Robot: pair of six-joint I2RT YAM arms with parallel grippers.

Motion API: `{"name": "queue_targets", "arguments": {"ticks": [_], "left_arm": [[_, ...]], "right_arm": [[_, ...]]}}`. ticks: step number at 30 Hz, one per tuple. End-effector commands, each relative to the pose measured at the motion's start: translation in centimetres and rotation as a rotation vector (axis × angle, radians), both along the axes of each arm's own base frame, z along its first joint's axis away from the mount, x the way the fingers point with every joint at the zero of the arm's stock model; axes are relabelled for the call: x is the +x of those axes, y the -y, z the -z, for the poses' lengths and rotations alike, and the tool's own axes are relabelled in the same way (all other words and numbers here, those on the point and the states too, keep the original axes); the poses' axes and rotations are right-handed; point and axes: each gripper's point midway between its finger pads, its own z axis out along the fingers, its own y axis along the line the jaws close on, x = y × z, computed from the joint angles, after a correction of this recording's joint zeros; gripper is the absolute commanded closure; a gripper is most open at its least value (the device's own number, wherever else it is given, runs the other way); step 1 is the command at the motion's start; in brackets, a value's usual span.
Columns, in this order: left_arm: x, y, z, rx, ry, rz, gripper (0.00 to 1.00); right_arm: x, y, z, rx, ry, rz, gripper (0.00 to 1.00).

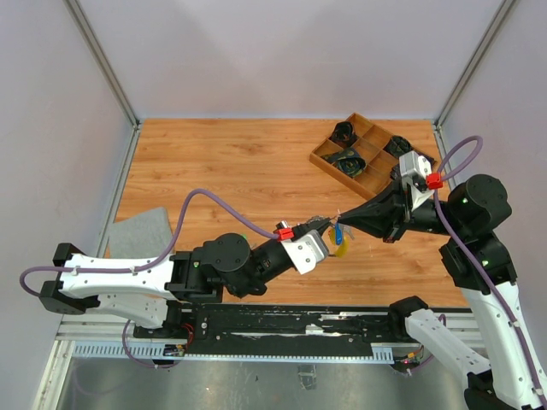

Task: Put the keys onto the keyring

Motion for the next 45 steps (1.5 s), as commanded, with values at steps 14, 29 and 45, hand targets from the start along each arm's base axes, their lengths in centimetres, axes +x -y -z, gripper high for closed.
{"name": "queue_targets", "arguments": {"ticks": [14,29,45], "left_arm": [[-0.7,0.0,-2.6,-0.099,-0.005,0.019,1.0],[-0.6,-0.2,-2.8,-0.107,-0.003,0.011,1.0],[-0.5,-0.3,-2.8,-0.107,-0.005,-0.003,1.0]], "right_arm": [[1.1,0.0,0.6,-0.005,-0.022,0.059,0.99],[1.1,0.0,1.3,-0.024,-0.048,0.057,0.99],[-0.2,0.7,-0.1,-0.018,0.028,0.074,0.99]]}}
